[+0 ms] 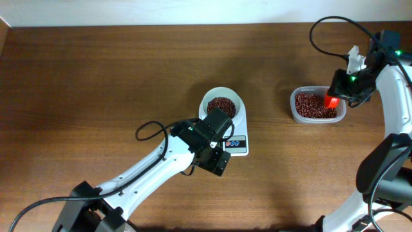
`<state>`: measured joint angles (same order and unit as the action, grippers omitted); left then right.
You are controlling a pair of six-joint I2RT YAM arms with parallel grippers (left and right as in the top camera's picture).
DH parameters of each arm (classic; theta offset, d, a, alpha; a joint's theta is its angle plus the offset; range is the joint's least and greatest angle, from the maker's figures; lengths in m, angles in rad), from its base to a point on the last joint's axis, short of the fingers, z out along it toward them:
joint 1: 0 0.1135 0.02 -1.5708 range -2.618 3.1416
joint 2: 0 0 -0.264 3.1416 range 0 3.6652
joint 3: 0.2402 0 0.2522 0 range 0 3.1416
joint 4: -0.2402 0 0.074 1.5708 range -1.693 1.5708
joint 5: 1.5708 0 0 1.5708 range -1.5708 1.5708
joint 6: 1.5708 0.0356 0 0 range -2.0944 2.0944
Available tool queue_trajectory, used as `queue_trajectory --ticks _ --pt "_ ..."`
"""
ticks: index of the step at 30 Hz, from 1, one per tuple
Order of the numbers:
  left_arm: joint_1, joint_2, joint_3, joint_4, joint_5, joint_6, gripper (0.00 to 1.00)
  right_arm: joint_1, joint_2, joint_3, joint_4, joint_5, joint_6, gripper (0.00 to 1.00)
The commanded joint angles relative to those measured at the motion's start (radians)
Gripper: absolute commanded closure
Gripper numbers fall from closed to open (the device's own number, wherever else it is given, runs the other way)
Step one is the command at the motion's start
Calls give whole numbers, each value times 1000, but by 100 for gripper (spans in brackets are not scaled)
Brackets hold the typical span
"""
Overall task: Scoop item into bowl and weigh 50g on scale
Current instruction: 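Carry the red scoop with the right gripper back to the bean tub, then lay the red scoop in the tub and open the right gripper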
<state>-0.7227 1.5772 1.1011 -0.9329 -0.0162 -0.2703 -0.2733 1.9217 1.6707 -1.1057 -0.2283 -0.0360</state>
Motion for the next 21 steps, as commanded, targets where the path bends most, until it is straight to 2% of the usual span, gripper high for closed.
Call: queue_trajectory --ticks 1,2,5,7,14,17,21 --pt "-3 -10 -6 1 -9 2 1 -2 -11 -12 8 5 0 72" --pt "-3 -10 -6 1 -9 2 1 -2 -11 -12 8 5 0 58" --pt "-3 -10 -6 1 -9 2 1 -2 -11 -12 10 5 0 32" --pt "-3 -10 -6 1 -9 2 1 -2 -11 -12 13 5 0 23" --pt "-3 -10 -6 1 -9 2 1 -2 -11 -12 56 2 0 18" --pt "-3 -10 -6 1 -9 2 1 -2 -11 -12 56 -15 0 3" --pt "-3 -10 -6 1 -9 2 1 -2 -11 -12 91 -14 0 1"
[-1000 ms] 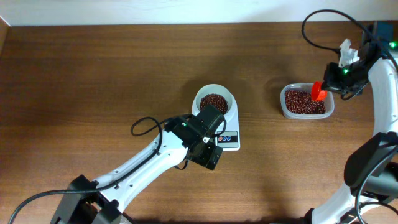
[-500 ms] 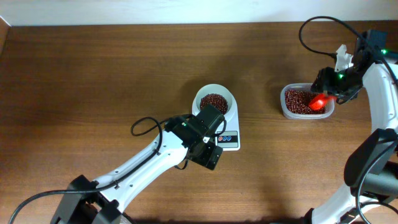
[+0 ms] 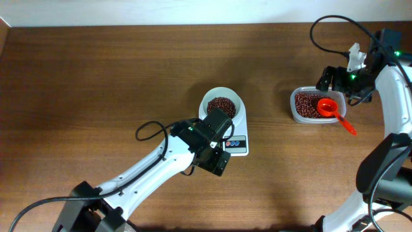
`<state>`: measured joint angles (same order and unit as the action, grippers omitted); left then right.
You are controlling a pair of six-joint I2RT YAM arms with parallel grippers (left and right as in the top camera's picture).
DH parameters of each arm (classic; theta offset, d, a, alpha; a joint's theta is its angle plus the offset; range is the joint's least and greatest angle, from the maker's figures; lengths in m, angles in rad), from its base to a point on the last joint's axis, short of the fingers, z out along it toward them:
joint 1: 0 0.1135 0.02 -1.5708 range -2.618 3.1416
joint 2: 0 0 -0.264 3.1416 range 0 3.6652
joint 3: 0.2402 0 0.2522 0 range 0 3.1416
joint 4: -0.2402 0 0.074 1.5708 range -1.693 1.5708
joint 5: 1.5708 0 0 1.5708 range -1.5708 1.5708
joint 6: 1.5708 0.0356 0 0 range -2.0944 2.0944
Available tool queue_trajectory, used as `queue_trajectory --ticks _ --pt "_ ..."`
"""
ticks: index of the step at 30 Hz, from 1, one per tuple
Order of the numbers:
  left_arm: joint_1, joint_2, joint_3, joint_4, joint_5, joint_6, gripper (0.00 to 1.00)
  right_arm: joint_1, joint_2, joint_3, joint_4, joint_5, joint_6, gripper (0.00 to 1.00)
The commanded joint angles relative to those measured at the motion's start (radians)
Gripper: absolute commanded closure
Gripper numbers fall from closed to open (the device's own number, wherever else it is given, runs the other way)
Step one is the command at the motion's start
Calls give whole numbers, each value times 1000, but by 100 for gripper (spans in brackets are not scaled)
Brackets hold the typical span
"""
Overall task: Scoop item into bowl and weigh 50g on scale
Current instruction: 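Lay the red scoop in the tub and open the right gripper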
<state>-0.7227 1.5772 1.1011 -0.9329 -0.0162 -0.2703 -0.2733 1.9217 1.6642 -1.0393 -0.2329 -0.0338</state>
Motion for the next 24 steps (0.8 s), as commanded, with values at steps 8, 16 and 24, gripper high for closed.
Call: queue_trajectory --ticks 8,16,24 --pt "-3 -10 -6 1 -9 2 1 -2 -11 -5 92 -9 -2 1" --pt "-3 -10 -6 1 -9 2 1 -2 -11 -5 92 -9 -2 1" --pt "-3 -10 -6 1 -9 2 1 -2 -11 -5 92 -9 -2 1"
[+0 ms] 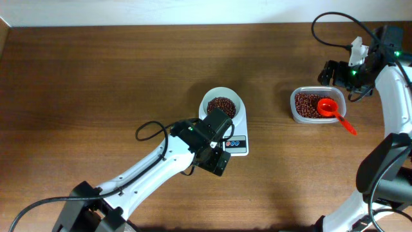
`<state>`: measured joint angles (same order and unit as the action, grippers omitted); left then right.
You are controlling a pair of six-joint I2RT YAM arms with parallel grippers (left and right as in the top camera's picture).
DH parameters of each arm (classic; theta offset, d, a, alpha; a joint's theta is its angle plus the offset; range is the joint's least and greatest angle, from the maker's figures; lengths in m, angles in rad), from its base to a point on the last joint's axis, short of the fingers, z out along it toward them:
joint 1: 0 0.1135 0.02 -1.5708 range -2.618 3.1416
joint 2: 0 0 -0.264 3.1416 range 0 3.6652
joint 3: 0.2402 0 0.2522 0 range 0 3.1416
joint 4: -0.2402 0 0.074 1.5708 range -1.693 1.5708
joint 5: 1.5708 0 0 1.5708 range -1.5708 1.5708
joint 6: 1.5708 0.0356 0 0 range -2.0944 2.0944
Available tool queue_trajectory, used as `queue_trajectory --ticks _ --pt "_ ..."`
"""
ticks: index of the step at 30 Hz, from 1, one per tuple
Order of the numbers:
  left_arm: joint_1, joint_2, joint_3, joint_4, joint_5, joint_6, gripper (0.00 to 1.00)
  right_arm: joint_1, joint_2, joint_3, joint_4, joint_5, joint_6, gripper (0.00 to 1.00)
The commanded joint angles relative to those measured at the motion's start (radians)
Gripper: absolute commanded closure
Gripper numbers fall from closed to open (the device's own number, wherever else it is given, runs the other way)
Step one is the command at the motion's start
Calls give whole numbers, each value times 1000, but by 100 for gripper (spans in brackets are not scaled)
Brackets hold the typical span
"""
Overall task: Scoop item into bowl and weigh 50g on scale
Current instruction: 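Lay the red scoop in the tub and open the right gripper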
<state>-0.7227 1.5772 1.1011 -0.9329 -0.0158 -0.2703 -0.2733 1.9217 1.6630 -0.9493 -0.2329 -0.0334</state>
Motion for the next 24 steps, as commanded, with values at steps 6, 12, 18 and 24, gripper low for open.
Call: queue_trajectory --ticks 6,12,18,24 --pt "-3 -10 -6 1 -10 2 1 -2 -11 -4 2 -9 -3 1" --pt "-3 -10 -6 1 -10 2 1 -2 -11 -4 2 -9 -3 1" --pt "-3 -10 -6 1 -9 2 1 -2 -11 -4 2 -9 -3 1" --pt "-3 -10 -6 6 -52 2 1 -2 -11 -4 2 -9 -3 1"
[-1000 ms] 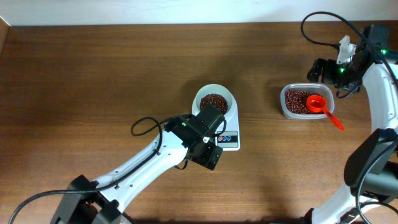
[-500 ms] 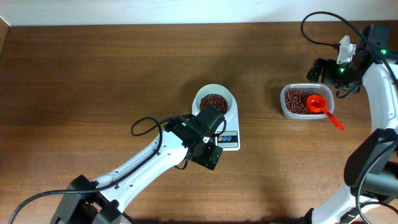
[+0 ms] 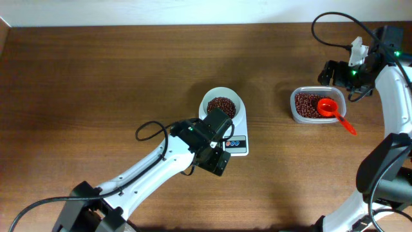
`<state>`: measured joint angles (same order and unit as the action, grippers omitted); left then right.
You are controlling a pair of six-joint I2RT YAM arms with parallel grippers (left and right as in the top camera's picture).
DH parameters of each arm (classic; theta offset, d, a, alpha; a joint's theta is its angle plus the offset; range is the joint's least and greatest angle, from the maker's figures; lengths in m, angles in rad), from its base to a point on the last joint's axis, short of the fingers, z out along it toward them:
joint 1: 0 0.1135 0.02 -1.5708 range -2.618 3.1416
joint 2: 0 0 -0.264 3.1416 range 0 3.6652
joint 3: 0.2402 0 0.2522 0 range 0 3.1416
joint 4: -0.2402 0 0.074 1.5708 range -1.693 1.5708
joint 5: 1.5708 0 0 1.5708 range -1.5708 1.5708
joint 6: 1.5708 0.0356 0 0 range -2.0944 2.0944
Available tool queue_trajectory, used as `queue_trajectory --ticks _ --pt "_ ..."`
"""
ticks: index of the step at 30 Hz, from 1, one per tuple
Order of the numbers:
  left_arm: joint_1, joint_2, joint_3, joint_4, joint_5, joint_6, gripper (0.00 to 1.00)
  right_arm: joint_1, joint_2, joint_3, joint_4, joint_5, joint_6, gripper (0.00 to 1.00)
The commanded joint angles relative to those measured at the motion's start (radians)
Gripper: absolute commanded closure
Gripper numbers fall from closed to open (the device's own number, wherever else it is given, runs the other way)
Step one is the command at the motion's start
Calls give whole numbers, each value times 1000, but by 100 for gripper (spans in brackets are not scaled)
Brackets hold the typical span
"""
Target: Scoop item into bowl and weigh 50g on scale
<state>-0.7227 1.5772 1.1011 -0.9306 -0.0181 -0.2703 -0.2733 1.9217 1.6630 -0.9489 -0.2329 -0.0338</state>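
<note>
A white bowl (image 3: 208,98) holding red beans (image 3: 222,105) stands on the white scale (image 3: 237,144) at the table's middle. My left gripper (image 3: 216,121) sits at the bowl's near rim, its fingers hidden under the wrist. To the right, a clear tub (image 3: 297,115) is full of red beans. The red scoop (image 3: 329,108) lies with its cup in the tub and its handle over the right rim. My right gripper (image 3: 327,72) hangs open just beyond the tub's far right corner, apart from the scoop.
The left arm (image 3: 148,169) stretches from the near left edge up to the scale. A black cable (image 3: 335,22) loops above the right arm at the far right. Brown wooden table (image 3: 96,77) surrounds everything.
My right gripper has stayed beyond the tub's far corner. The scoop, bowl, scale and left arm are where they were.
At first my right gripper was low over the tub's right side, with the red scoop under it. Then the scoop lay free in the tub, and the gripper had moved just off it. After that it was farther back, where it remains.
</note>
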Motion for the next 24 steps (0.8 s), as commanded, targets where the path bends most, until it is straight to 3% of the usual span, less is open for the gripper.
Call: queue_trajectory --ticks 1,24 --pt "-3 -10 -6 3 -54 2 1 -2 -11 -4 2 -9 -2 1" --pt "-3 -10 -6 33 -54 2 1 -1 -71 -4 1 -9 -2 1"
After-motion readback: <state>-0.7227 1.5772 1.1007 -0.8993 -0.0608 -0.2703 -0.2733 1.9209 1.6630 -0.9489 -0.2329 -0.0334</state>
